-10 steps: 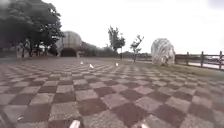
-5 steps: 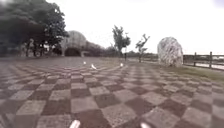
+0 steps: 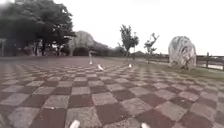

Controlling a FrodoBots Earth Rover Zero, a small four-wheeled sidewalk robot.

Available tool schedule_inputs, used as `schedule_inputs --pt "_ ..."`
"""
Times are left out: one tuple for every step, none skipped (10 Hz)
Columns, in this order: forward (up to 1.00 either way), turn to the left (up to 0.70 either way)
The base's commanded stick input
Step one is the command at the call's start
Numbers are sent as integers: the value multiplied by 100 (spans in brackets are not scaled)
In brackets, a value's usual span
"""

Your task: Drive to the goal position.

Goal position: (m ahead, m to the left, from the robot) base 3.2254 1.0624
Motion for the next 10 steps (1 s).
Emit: schedule_inputs --pt "70 27" --pt "70 27" --pt "70 20" --pt "70 0" --pt "70 0" --pt "70 12" --pt "70 27" --pt "70 27" --pt "70 27" --pt "70 27"
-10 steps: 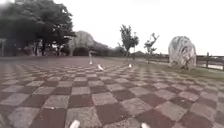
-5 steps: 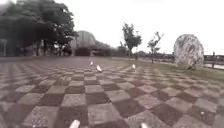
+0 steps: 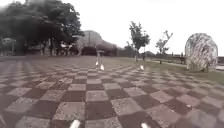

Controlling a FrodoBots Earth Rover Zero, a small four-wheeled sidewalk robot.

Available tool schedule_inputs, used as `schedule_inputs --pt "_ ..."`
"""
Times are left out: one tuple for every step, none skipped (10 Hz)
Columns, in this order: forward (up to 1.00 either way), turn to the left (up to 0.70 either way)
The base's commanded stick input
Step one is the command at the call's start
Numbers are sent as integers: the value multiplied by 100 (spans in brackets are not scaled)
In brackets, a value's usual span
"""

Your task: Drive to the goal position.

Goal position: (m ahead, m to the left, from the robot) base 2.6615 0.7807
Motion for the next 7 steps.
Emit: schedule_inputs --pt "70 16" --pt "70 0" --pt "70 0" --pt "70 0" --pt "70 0" --pt "70 0" --pt "70 0"
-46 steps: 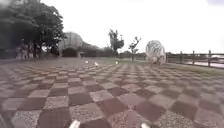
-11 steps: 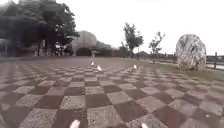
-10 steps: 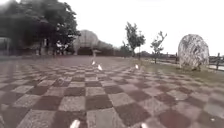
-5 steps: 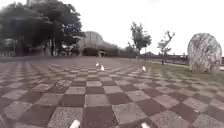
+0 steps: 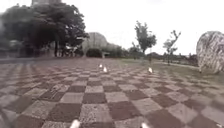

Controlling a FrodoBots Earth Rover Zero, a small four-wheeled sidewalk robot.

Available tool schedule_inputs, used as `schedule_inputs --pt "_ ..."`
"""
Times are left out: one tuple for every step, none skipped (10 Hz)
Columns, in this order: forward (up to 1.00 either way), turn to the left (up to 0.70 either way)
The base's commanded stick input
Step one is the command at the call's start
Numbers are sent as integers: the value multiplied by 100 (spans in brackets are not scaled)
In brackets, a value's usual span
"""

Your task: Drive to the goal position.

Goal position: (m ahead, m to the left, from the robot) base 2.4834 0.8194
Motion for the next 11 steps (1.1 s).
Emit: schedule_inputs --pt "70 0" --pt "70 0" --pt "70 0" --pt "70 0" --pt "70 0" --pt "70 0" --pt "70 0" --pt "70 0" --pt "70 0" --pt "70 0" --pt "70 0"
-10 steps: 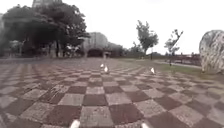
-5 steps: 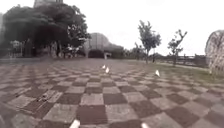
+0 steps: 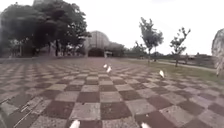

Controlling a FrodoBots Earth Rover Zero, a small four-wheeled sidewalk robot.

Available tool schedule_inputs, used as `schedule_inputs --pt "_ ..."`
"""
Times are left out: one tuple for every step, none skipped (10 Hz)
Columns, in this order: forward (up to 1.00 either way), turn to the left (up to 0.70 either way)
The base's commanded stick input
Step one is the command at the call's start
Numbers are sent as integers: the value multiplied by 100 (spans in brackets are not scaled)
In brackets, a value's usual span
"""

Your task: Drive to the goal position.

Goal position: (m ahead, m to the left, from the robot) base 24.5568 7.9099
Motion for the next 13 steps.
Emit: schedule_inputs --pt "70 0" --pt "70 0" --pt "70 0" --pt "70 0" --pt "70 0" --pt "70 0" --pt "70 0" --pt "70 0" --pt "70 0" --pt "70 0" --pt "70 0" --pt "70 0" --pt "70 5"
